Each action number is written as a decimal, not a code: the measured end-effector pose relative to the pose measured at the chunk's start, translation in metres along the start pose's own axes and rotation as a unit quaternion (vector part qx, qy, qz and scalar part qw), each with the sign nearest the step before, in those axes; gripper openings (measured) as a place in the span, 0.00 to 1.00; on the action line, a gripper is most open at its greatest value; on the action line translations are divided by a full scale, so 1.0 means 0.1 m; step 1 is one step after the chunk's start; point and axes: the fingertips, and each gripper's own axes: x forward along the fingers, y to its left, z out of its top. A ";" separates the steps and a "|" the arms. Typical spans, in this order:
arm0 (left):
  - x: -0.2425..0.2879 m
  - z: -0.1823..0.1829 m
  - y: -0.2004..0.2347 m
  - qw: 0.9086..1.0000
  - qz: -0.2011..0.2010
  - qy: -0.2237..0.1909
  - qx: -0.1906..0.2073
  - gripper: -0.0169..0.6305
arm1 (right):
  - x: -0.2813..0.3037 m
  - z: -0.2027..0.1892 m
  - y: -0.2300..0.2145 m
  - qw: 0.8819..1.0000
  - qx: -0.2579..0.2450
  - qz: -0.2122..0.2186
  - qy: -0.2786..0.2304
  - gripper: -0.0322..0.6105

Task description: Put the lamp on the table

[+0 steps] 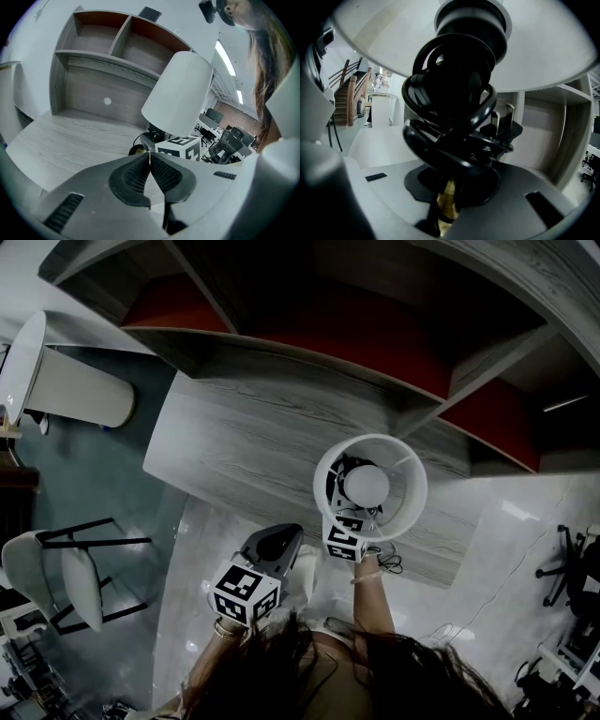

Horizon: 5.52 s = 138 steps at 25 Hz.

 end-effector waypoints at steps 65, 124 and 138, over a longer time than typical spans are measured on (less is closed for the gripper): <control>-0.60 -0.22 -0.30 0.991 -0.106 -0.023 0.077 0.05 | -0.92 -0.49 0.03 0.991 0.026 -0.101 0.084 0.24; -1.92 -1.67 -1.77 0.989 -0.032 -0.100 0.103 0.05 | -3.76 -0.47 0.08 0.994 0.067 -0.082 0.011 0.12; -2.08 -1.96 -1.90 0.988 -0.017 -0.096 0.116 0.05 | -4.13 -0.72 0.09 0.993 0.082 -0.085 0.020 0.10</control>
